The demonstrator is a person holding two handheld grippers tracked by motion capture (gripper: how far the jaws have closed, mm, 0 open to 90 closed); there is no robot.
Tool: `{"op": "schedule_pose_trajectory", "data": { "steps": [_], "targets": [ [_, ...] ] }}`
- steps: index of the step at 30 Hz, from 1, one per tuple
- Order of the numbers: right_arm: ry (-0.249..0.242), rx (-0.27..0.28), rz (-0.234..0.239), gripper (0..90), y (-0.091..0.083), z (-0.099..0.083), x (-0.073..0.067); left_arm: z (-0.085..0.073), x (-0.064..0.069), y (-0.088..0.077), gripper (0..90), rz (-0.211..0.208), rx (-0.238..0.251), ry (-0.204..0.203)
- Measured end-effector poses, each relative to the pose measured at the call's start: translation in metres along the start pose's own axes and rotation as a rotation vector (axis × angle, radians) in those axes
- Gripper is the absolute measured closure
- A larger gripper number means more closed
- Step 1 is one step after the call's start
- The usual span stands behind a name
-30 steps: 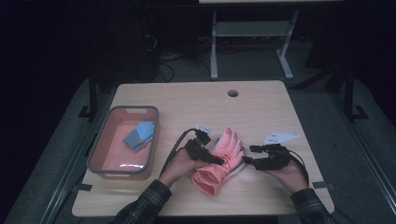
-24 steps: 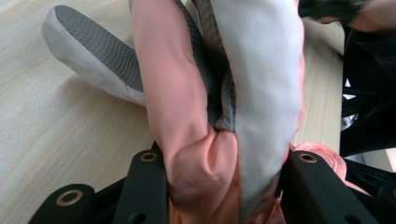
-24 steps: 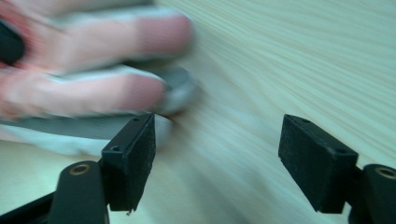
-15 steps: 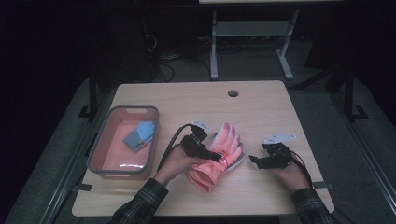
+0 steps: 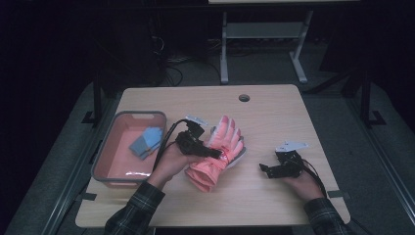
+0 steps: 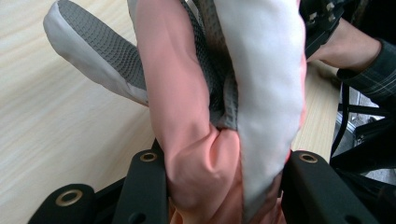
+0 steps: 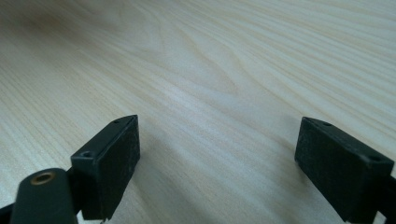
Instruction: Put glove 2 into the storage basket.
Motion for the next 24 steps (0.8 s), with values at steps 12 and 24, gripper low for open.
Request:
{"op": "schedule_pose_trajectory", "data": {
  "steps": [12, 24],
  "targets": [
    [0.005, 0.001, 0.003, 13.5, 0.0, 0.0, 0.0, -0.001, -0.01, -0.041, 61.8, 0.016, 0.038, -0.033],
    [0.004, 0.003, 0.002, 13.5, 0.0, 0.0, -0.001, -0.012, -0.024, -0.091, 61.7, 0.077, 0.082, -0.078]
  ]
}}
Point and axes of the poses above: each handheld gripper's, and its own axes: y roughly forward along the jaws, z roughly out of its top, x roughly to its right, the point moved 2 cm from there along y, roughly forward along the jaws, and after that the axes turned 9 degrees about -x, right-handed, at the moved point
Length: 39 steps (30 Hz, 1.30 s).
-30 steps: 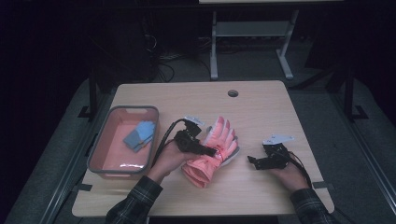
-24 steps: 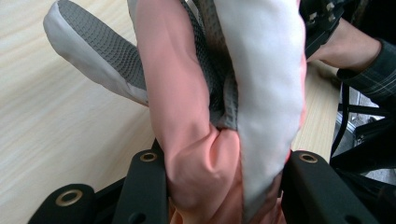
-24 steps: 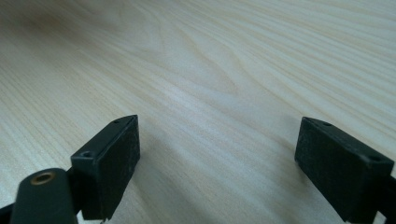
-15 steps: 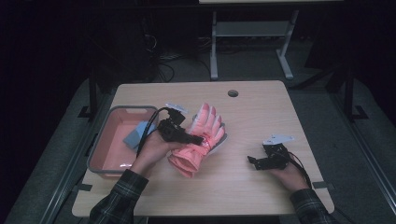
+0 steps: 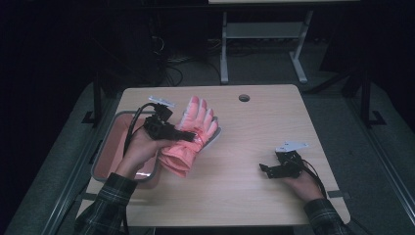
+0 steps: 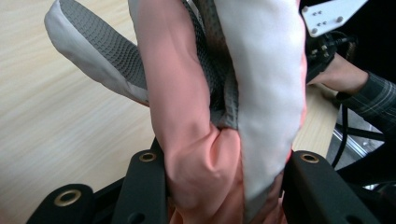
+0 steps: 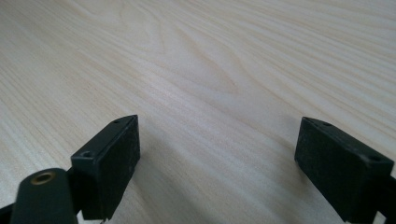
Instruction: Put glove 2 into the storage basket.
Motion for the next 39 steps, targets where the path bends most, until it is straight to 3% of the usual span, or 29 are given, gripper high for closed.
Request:
{"op": "schedule_pose_trajectory", "data": {
  "steps": [8, 22, 26, 30, 39],
  "targets": [
    [0.0, 0.0, -0.001, 13.5, 0.0, 0.0, 0.0, -0.012, -0.02, -0.034, 61.6, 0.068, 0.029, -0.042],
    [0.0, 0.0, -0.001, 13.5, 0.0, 0.0, 0.0, -0.049, -0.07, -0.08, 61.4, 0.183, 0.093, -0.189],
    [-0.001, 0.0, -0.001, 13.5, 0.0, 0.0, 0.0, -0.057, -0.081, -0.083, 61.3, 0.216, 0.088, -0.216],
    [0.0, 0.0, -0.002, 13.5, 0.0, 0.0, 0.0, -0.064, -0.09, -0.081, 61.1, 0.223, 0.092, -0.246],
    [0.0, 0.001, -0.003, 13.5, 0.0, 0.0, 0.0, -0.075, -0.106, -0.069, 60.7, 0.258, 0.061, -0.287]
  ]
}}
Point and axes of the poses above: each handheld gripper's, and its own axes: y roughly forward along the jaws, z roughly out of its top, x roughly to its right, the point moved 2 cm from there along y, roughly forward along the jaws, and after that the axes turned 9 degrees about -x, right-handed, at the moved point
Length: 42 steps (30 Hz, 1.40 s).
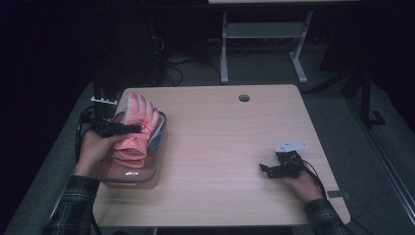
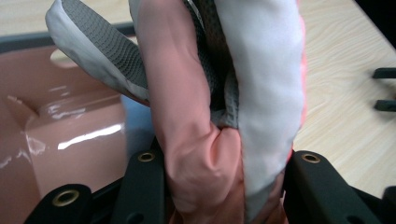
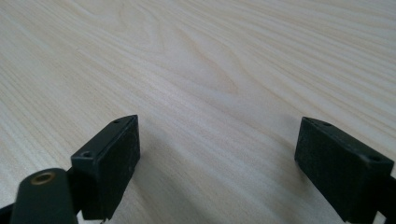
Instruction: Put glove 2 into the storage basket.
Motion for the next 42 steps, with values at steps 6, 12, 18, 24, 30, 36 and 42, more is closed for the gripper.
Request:
{"op": "schedule_pose_trajectory", "data": {
  "steps": [6, 12, 18, 24, 30, 36, 42],
  "targets": [
    [0.0, 0.001, 0.0, 13.5, 0.0, 0.0, 0.0, -0.005, -0.007, 0.017, 60.3, 0.011, -0.042, -0.01],
    [0.0, 0.001, 0.0, 13.5, 0.0, 0.0, 0.0, -0.012, -0.014, 0.038, 59.2, 0.009, -0.09, -0.03],
    [0.0, 0.001, 0.0, 13.5, 0.0, 0.0, 0.0, -0.02, -0.017, 0.052, 56.8, 0.008, -0.108, -0.031],
    [0.0, 0.001, -0.001, 13.5, 0.0, 0.0, 0.0, -0.023, -0.019, 0.054, 52.0, 0.001, -0.102, -0.027],
    [0.0, 0.001, -0.001, 13.5, 0.0, 0.0, 0.0, -0.022, -0.017, 0.053, 35.7, -0.016, -0.095, -0.015],
    [0.0, 0.001, 0.0, 13.5, 0.0, 0.0, 0.0, -0.02, -0.016, 0.045, 21.3, 0.013, -0.086, 0.012],
    [0.0, 0.001, 0.0, 13.5, 0.0, 0.0, 0.0, -0.015, -0.013, 0.029, 15.8, 0.039, -0.049, 0.047]
  ]
}}
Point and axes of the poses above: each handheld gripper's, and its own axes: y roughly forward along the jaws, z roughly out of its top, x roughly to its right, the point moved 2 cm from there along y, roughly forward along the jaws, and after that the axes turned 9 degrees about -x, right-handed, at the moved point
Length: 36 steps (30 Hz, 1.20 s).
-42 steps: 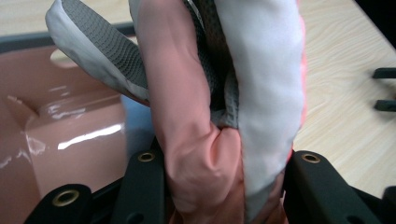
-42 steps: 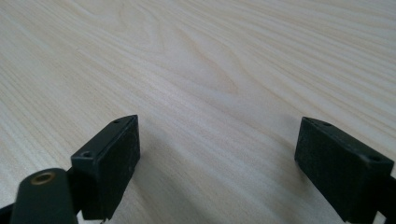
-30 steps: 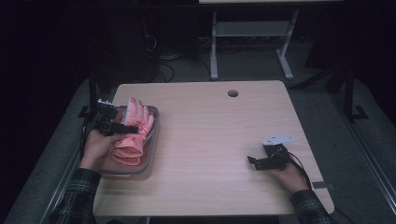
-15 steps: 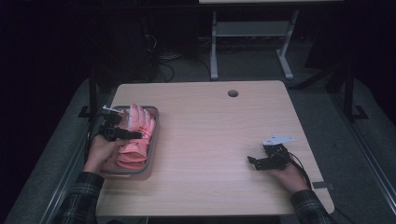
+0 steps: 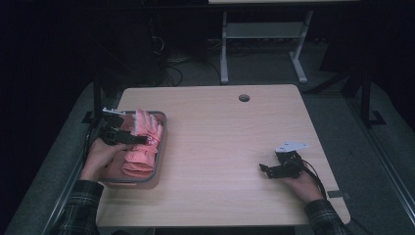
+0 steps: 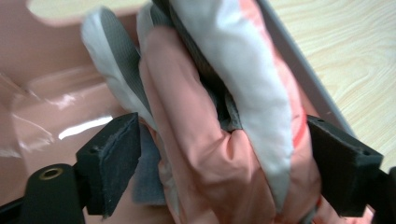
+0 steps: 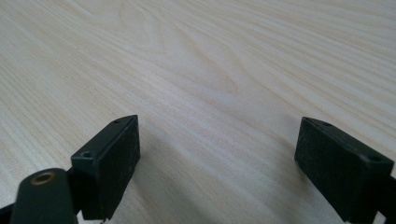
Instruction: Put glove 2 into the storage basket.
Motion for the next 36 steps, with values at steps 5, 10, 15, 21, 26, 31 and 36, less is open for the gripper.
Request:
{"op": "schedule_pose_trajectory", "data": {
  "steps": [5, 10, 15, 21, 26, 31, 36],
  "targets": [
    [0.0, 0.0, 0.0, 13.5, 0.0, 0.0, 0.0, 0.0, 0.0, -0.013, 13.3, 0.023, 0.032, 0.008],
    [0.0, 0.0, 0.0, 13.5, 0.0, 0.0, 0.0, 0.002, 0.004, -0.03, 13.3, 0.031, 0.081, 0.024],
    [0.0, 0.0, 0.0, 13.5, 0.0, 0.0, 0.0, 0.011, 0.011, -0.045, 13.3, 0.041, 0.113, 0.066],
    [0.0, 0.0, 0.0, 13.5, 0.0, 0.0, 0.0, 0.023, 0.027, -0.055, 13.3, 0.043, 0.163, 0.11],
    [-0.001, 0.0, -0.001, 13.5, 0.0, 0.0, 0.0, 0.029, 0.048, -0.055, 13.3, 0.028, 0.199, 0.152],
    [0.0, 0.0, 0.0, 13.5, 0.0, 0.0, 0.0, 0.034, 0.074, -0.046, 13.3, -0.018, 0.215, 0.199],
    [0.0, 0.0, -0.001, 13.5, 0.0, 0.0, 0.0, 0.038, 0.1, -0.031, 13.4, -0.054, 0.219, 0.242]
  ]
}}
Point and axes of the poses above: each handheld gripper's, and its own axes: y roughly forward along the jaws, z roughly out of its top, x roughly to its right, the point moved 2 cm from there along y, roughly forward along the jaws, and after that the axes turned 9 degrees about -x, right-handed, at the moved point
